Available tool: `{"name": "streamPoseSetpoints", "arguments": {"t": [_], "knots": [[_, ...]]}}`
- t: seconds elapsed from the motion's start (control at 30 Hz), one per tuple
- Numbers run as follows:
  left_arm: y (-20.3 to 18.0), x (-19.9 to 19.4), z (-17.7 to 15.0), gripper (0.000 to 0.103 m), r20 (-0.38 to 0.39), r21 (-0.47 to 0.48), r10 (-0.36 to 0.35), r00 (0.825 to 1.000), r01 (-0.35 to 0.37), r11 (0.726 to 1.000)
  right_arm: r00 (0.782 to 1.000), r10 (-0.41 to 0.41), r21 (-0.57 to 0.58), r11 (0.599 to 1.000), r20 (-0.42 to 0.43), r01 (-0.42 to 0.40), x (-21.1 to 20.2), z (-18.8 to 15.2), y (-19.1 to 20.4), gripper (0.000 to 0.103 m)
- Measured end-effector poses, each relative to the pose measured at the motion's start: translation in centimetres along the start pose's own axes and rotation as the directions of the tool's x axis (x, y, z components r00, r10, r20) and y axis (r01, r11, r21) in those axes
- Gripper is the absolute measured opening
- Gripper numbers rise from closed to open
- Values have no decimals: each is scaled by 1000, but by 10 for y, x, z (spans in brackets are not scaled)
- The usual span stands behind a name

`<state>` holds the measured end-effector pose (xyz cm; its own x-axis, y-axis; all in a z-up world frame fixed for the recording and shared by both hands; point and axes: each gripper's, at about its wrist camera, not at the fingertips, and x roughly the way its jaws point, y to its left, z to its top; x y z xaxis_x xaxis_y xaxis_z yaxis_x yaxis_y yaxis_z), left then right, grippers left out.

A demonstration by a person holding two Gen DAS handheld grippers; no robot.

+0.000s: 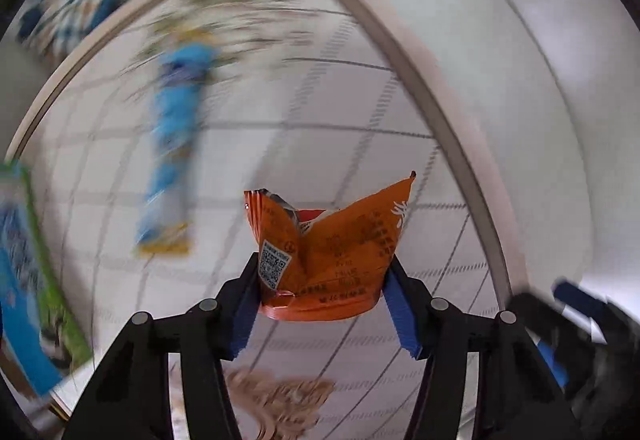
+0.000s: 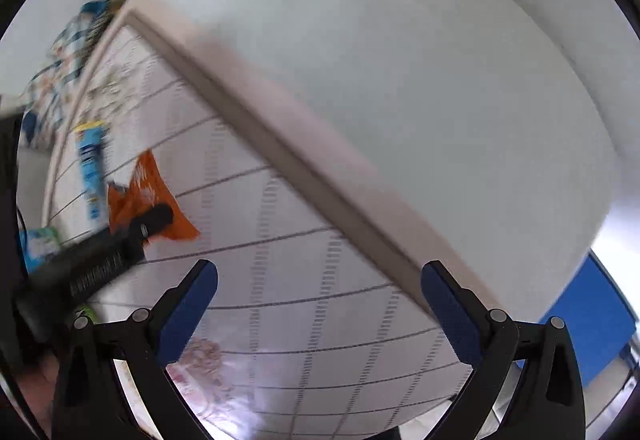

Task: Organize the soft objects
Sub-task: 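Grasp the orange snack bag with the left tool while the right tool grasps the blue Nestle tube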

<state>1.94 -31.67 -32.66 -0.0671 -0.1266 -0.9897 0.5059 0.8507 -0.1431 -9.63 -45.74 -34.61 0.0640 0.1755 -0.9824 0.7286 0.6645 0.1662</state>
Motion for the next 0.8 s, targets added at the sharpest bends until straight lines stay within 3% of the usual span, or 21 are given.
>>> {"name": "streamPoseSetpoints", "arguments": {"t": [0.17,0.33,0.4,0.43,0.53,0.6,0.7,0.8], "knots": [[81,-41,-36,55,87,-172,71,994,-55,983,997,65,-153,986,-44,-71,10,15,95,103],[144,-63,-47,55,124,-307,121,985,-78,949,993,65,-248,965,-100,-88,48,42,191,102],[160,-67,-46,55,132,-335,138,982,-87,938,991,32,-273,960,-128,-67,69,51,224,96],[167,-70,-46,55,136,-346,141,981,-86,934,990,14,-283,957,-144,-55,82,56,241,87],[186,-82,-50,55,152,-370,140,978,-75,926,985,-42,-306,952,-169,-12,106,61,268,78],[189,-88,-51,55,165,-377,131,978,-60,924,980,-95,-330,943,-175,32,120,60,282,64],[184,-96,-52,55,184,-376,118,976,-42,926,979,-160,-374,922,-128,102,124,54,298,25],[187,-108,-54,55,203,-368,98,974,-16,930,977,-176,-398,910,-116,117,121,43,303,17]]}}
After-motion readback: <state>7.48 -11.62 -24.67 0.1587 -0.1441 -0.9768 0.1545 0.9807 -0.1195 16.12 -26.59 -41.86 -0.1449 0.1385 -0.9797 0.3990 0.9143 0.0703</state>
